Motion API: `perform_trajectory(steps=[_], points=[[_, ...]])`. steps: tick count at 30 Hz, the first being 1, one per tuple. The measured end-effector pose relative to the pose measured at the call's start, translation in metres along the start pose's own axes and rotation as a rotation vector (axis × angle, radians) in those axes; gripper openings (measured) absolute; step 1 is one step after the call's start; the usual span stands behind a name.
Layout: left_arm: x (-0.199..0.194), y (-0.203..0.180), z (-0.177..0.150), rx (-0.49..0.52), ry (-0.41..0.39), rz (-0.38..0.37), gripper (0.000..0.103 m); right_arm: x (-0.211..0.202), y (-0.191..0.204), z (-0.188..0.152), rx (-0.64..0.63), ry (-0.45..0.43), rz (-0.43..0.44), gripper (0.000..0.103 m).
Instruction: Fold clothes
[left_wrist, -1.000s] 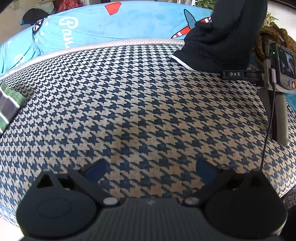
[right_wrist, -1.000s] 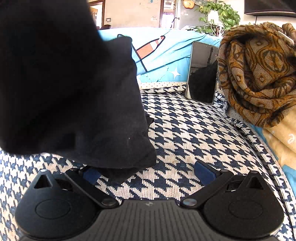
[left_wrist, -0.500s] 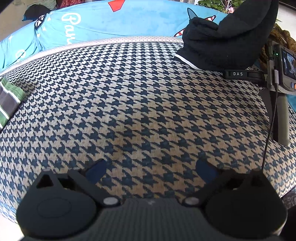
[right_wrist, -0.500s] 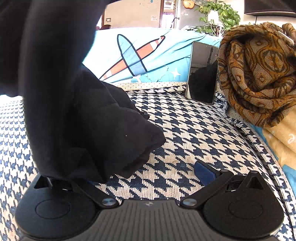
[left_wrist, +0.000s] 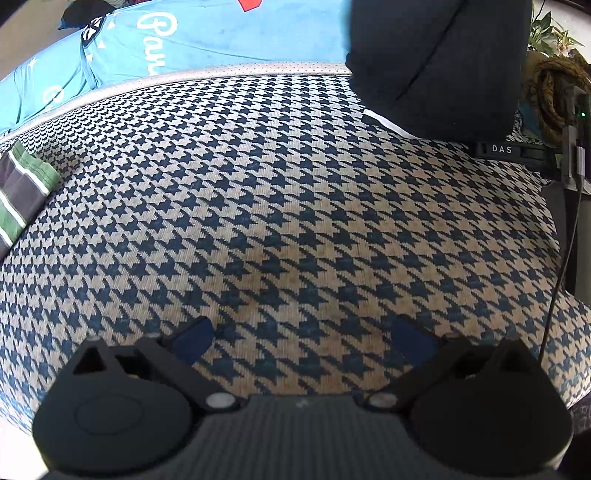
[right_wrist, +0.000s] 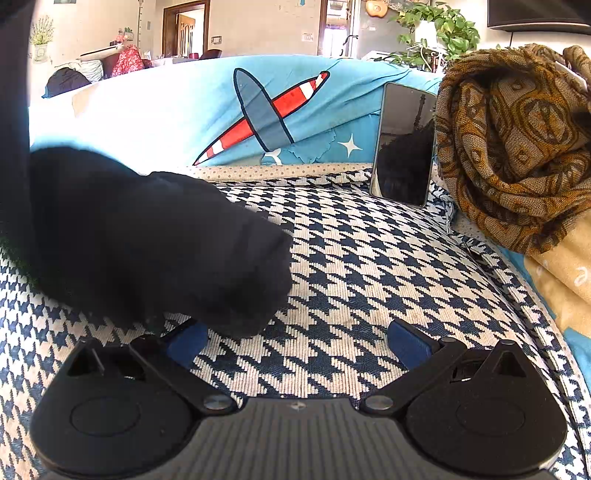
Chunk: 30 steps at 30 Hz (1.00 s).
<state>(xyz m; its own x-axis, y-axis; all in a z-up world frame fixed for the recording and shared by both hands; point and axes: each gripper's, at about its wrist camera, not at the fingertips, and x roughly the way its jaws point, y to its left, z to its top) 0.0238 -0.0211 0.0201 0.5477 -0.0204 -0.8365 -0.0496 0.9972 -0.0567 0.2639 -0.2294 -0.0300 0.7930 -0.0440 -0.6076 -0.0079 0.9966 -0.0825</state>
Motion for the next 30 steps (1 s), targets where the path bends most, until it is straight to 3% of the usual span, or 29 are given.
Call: perform_trajectory(steps=[12,30], points=[[0.005,0.007,0.004,0.074,0.010,-0.011,0.103,-0.002,0.001,-0.001,-0.001,-0.001,0.000,0.103],[0.002,0.004,0.003,0.069,0.021,-0.018,0.103,0.000,0.001,0.000,-0.003,-0.001,-0.003,0.103]])
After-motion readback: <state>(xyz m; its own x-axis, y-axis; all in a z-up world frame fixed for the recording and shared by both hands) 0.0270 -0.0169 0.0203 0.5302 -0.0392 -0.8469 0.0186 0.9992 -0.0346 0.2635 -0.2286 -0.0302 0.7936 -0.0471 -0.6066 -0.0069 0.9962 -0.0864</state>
